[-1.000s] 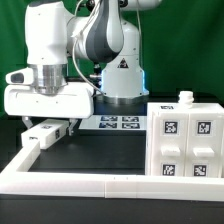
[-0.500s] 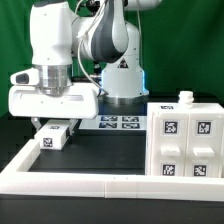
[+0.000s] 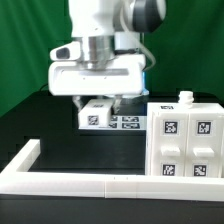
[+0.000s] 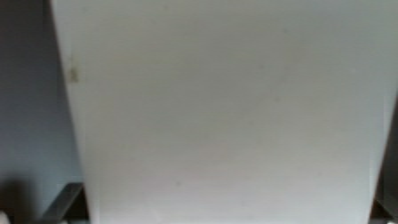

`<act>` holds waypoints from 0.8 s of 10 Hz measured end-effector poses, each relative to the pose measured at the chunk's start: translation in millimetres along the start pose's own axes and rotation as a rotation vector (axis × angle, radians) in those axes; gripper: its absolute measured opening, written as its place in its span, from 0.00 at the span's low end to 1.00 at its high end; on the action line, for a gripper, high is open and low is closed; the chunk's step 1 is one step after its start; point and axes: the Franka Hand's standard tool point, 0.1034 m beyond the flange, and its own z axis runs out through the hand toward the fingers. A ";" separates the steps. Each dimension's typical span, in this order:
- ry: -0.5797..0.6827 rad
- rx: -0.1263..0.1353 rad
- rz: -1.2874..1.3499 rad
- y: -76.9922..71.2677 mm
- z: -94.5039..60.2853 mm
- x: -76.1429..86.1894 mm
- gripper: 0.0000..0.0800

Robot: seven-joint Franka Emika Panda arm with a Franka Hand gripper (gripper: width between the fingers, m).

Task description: Assemble cabinet

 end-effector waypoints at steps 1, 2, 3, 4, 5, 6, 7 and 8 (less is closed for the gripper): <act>0.000 0.013 0.008 -16.1 -12.7 10.3 0.68; -0.014 0.023 0.026 -31.0 -23.6 20.3 0.68; -0.030 0.019 0.028 -42.0 -32.7 29.5 0.68; -0.041 0.012 0.036 -53.2 -42.2 40.1 0.68; -0.029 0.015 0.020 -51.0 -39.7 40.4 0.68; -0.037 0.014 0.023 -49.6 -37.2 36.8 0.68; -0.037 0.014 0.021 -50.3 -37.3 36.9 0.68; -0.037 0.014 0.021 -50.3 -37.0 36.8 0.68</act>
Offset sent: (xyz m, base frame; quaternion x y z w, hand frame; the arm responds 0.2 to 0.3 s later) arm 0.0436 0.0251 0.0447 -0.0696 -0.0628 0.0364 0.9949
